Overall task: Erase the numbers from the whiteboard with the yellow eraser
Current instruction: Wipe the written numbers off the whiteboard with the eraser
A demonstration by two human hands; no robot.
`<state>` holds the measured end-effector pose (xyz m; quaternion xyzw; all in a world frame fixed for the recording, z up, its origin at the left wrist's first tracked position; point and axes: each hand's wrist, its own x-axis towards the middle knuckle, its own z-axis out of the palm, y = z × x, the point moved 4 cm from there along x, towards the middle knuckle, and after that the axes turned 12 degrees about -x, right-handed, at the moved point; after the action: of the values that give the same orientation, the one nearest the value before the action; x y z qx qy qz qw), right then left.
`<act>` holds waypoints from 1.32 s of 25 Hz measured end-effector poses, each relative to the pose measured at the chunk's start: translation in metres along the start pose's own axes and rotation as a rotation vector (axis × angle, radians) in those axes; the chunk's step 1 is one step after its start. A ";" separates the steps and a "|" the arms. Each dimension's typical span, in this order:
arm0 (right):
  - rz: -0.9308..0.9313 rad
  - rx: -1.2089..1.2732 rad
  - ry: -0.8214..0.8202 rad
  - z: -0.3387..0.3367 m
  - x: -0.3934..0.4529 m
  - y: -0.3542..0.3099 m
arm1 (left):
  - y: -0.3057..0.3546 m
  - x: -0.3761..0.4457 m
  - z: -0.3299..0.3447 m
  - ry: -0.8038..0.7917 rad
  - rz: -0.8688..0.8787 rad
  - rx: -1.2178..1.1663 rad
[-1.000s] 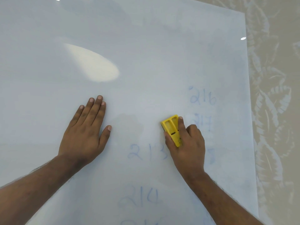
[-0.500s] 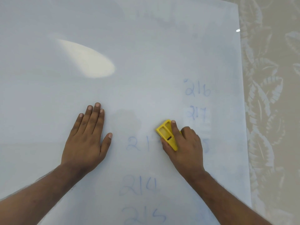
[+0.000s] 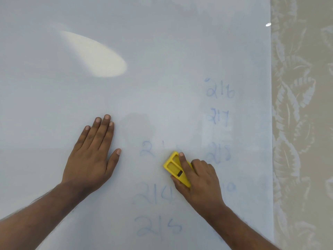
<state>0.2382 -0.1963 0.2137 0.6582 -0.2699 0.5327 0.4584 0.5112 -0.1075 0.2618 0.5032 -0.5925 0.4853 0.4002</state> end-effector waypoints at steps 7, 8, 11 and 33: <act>0.139 -0.008 0.023 -0.003 0.037 0.020 | 0.000 -0.018 0.000 -0.006 -0.029 0.016; 0.164 0.004 0.027 -0.002 0.048 0.019 | 0.001 -0.018 0.000 -0.003 -0.033 0.015; 0.196 0.027 0.027 0.002 0.055 0.015 | 0.000 -0.024 0.001 -0.009 -0.032 0.008; 0.214 0.045 0.011 -0.001 0.039 -0.030 | -0.004 -0.048 0.002 -0.047 0.000 0.011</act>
<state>0.2746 -0.1772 0.2408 0.6328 -0.3241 0.5881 0.3855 0.5234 -0.0991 0.2157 0.5165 -0.5992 0.4768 0.3833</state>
